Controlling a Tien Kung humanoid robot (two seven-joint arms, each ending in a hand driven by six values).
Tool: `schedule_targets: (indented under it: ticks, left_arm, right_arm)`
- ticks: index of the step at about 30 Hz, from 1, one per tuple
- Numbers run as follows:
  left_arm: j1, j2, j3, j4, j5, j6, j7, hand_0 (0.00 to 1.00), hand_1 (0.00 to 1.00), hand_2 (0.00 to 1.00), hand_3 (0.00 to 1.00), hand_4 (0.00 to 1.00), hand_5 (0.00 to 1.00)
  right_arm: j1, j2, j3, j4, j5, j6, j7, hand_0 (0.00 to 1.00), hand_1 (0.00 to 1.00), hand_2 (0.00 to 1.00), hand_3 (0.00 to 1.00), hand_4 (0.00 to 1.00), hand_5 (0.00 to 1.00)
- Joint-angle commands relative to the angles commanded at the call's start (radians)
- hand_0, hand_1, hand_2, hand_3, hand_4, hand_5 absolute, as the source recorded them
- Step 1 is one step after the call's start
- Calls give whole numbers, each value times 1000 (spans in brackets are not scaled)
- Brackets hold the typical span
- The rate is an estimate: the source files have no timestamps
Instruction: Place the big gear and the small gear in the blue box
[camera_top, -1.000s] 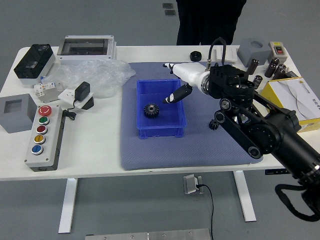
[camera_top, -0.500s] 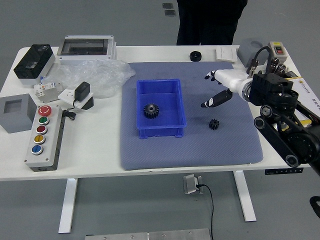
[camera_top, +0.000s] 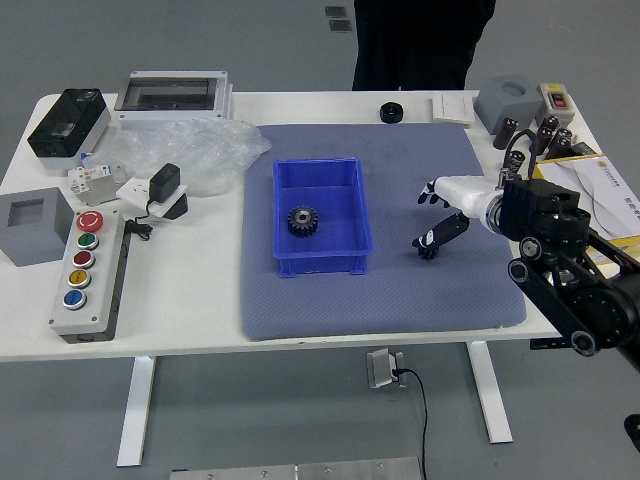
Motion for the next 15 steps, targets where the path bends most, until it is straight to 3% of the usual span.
schedule_targets:
  ticks: [15]
  left_arm:
    - [1, -1, 3, 0, 3, -1, 1, 810, 807, 784, 727, 473, 157]
  right_arm:
    - [-25, 10, -29, -52, -11, -28, 4, 802, 675, 739, 713, 793, 346]
